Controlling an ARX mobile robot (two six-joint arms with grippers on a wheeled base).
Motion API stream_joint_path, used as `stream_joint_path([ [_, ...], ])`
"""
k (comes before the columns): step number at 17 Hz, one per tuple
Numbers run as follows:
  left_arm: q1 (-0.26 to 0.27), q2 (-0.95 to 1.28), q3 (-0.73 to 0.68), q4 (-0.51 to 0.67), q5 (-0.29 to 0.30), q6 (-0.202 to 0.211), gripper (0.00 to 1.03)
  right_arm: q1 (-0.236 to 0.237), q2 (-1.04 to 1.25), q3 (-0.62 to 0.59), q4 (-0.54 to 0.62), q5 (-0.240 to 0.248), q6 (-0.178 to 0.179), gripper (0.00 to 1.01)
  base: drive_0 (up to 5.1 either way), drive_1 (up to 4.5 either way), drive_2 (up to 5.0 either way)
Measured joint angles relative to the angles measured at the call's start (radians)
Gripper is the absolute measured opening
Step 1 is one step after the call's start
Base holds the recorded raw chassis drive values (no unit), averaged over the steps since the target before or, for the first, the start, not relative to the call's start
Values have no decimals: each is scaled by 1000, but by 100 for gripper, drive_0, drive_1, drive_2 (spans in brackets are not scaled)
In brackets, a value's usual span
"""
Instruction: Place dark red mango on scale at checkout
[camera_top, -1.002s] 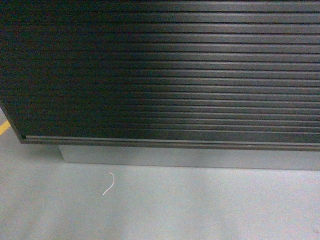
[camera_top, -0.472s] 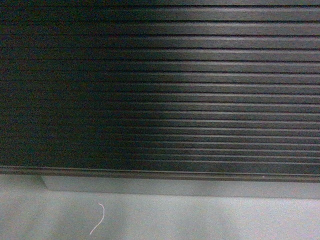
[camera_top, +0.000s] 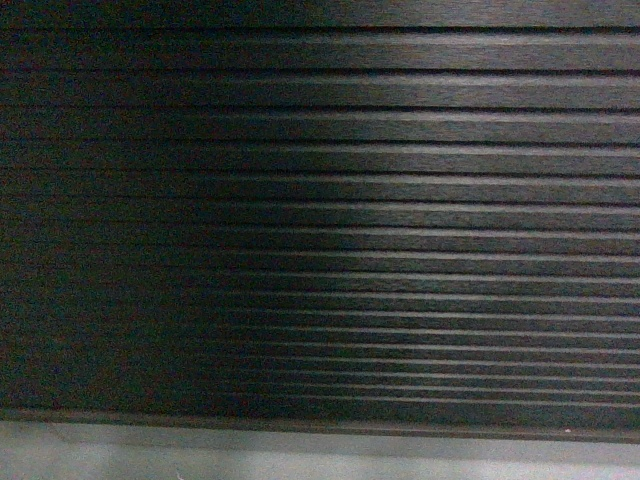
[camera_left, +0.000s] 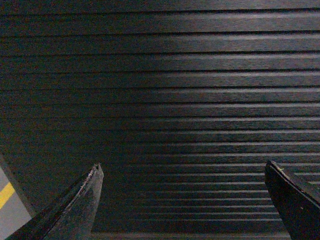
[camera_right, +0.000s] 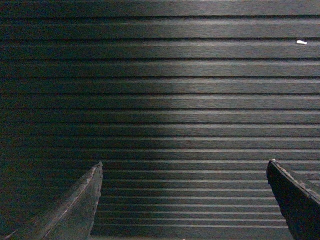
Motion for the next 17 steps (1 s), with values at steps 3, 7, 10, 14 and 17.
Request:
stream_joint_path([
  [3, 0, 0, 0, -1, 0, 0, 98, 0, 0, 0, -1, 0, 0, 98, 0, 0, 0],
  [7, 0, 0, 0, -1, 0, 0, 98, 0, 0, 0, 0, 0, 0, 98, 0, 0, 0],
  [10, 0, 0, 0, -1, 0, 0, 98, 0, 0, 0, 0, 0, 0, 98, 0, 0, 0],
  [14, 0, 0, 0, -3, 0, 0, 98, 0, 0, 0, -3, 0, 0, 98, 0, 0, 0],
  [17, 0, 0, 0, -3, -1, 0, 98, 0, 0, 0, -2, 0, 0, 98, 0, 0, 0],
])
